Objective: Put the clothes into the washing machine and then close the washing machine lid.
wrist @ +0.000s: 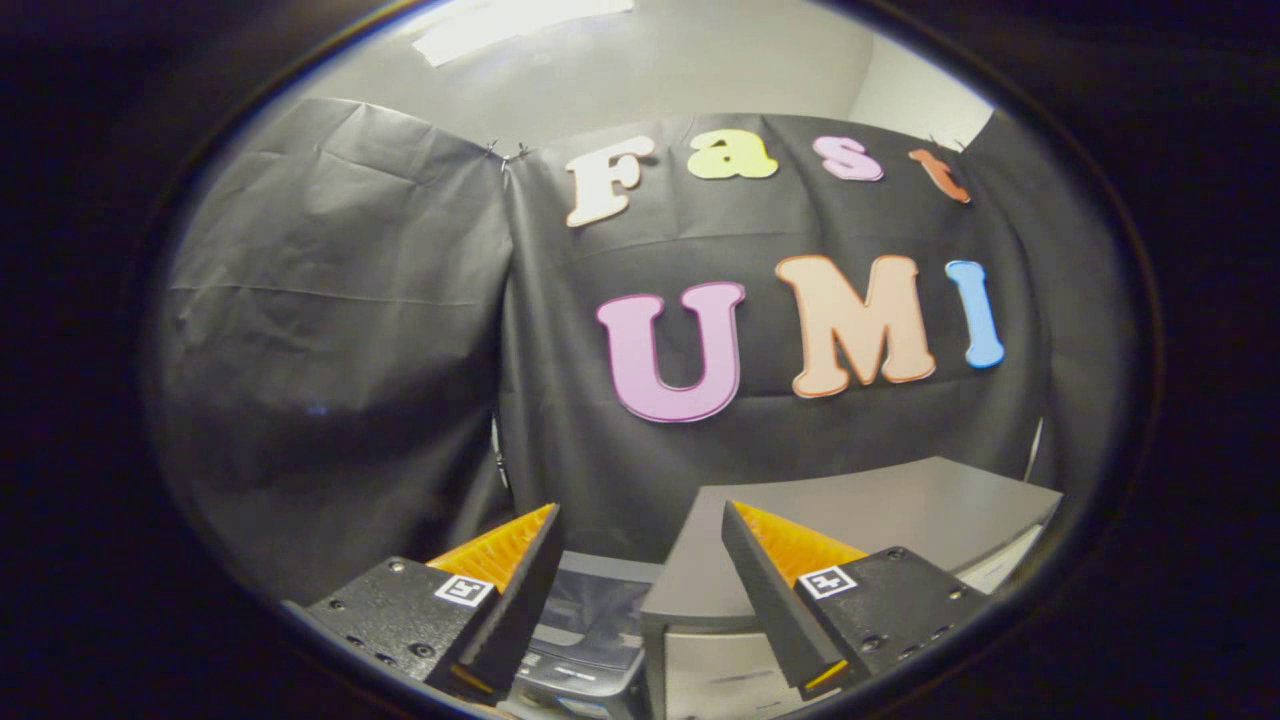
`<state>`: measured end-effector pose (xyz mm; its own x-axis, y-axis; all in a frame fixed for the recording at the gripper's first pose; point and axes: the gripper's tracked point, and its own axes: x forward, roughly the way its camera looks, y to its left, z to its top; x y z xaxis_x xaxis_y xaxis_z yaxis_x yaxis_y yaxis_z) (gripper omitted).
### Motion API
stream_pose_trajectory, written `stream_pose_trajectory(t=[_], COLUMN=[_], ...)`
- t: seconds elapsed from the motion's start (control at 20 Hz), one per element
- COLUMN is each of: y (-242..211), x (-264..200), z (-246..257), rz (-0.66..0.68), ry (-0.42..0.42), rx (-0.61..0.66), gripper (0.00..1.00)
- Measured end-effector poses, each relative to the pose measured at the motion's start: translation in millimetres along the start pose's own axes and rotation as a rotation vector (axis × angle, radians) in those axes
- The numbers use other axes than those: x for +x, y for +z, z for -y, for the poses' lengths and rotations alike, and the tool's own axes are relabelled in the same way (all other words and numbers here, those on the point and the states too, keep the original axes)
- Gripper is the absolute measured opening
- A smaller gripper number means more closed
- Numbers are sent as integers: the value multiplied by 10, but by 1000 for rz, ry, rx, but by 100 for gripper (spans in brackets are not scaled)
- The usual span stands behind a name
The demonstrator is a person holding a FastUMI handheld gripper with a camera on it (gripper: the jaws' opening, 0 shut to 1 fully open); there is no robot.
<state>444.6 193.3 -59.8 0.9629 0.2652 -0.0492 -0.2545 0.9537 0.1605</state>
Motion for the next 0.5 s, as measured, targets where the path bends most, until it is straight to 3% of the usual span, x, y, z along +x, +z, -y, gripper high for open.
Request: stream_pose_trajectory(t=[0.2, 0.5], y=[-67, -266], x=[-235, -489], z=[264, 446], rz=[36, 59], ry=[-56, -65], rx=[-13, -80], gripper=[95, 95])
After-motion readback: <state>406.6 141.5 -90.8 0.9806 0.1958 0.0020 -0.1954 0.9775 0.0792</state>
